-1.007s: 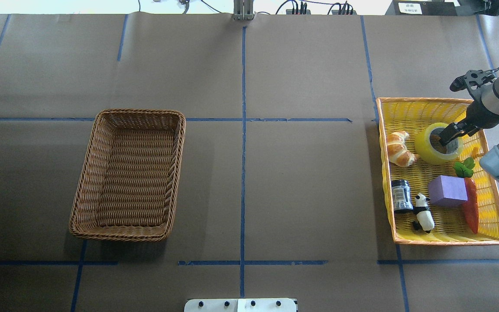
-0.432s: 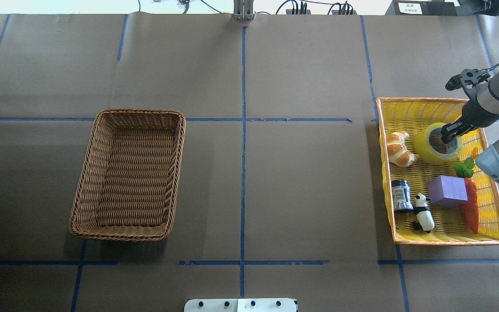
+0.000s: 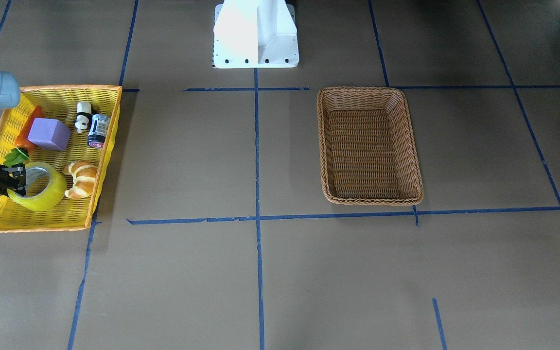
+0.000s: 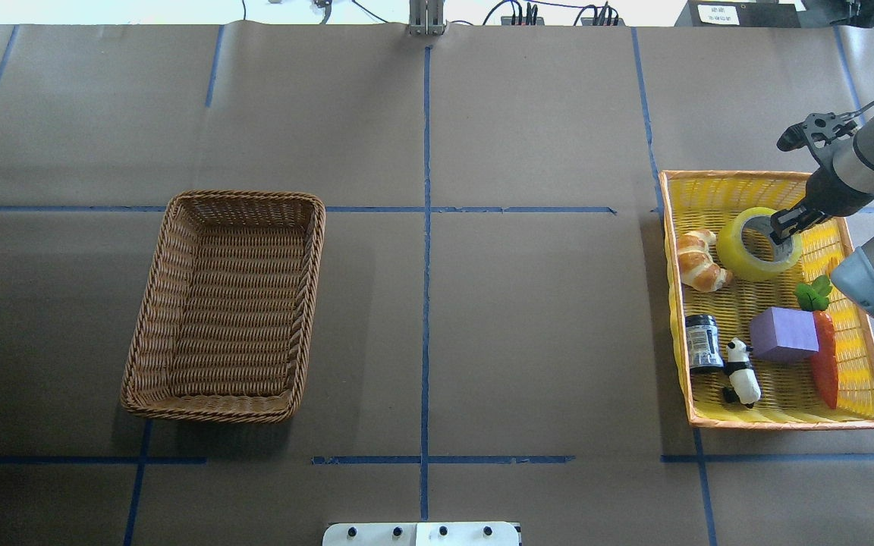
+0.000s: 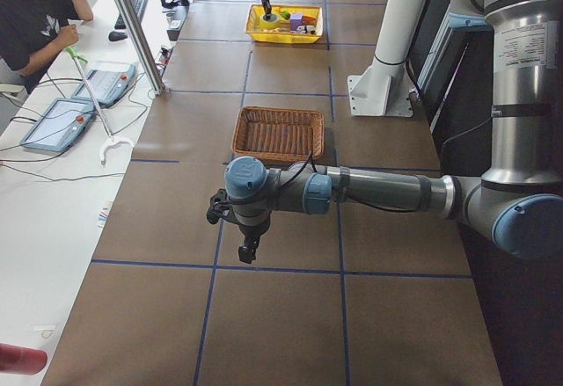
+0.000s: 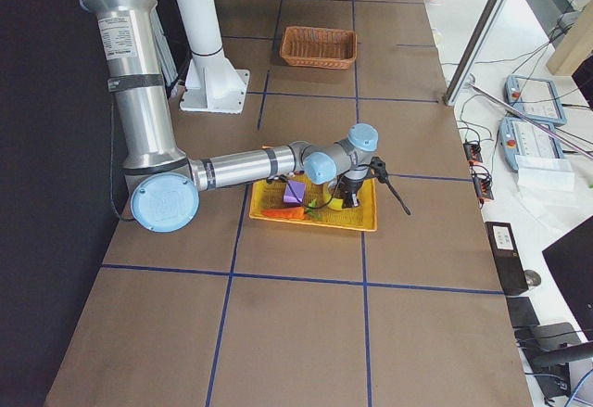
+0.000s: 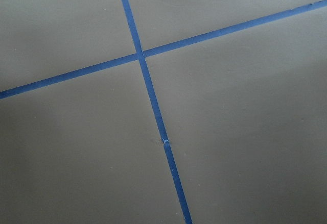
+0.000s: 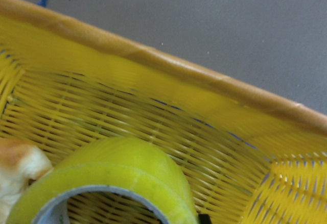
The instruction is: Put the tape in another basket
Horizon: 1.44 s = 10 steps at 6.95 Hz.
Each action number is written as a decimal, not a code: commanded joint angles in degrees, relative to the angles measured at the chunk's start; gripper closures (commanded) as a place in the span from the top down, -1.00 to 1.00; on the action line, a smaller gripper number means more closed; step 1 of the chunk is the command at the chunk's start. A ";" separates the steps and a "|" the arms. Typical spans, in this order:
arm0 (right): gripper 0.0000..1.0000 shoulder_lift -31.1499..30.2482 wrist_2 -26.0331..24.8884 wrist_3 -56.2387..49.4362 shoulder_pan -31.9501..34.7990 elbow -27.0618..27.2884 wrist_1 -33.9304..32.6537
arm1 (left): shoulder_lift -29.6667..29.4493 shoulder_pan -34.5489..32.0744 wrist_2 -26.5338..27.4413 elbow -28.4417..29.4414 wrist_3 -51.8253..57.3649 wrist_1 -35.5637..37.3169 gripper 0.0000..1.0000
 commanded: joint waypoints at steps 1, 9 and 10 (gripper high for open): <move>-1.00 -0.51 3.24 0.32 4.44 2.20 0.23 | -0.33 0.00 0.09 -0.09 0.17 -0.78 1.00; -1.00 0.10 3.43 43.06 -0.63 7.92 29.88 | -0.42 11.49 0.18 -1.40 -49.09 -43.33 1.00; -1.00 -0.16 3.43 48.70 -1.60 7.84 35.68 | -0.59 13.17 0.09 -1.58 -61.14 -51.68 1.00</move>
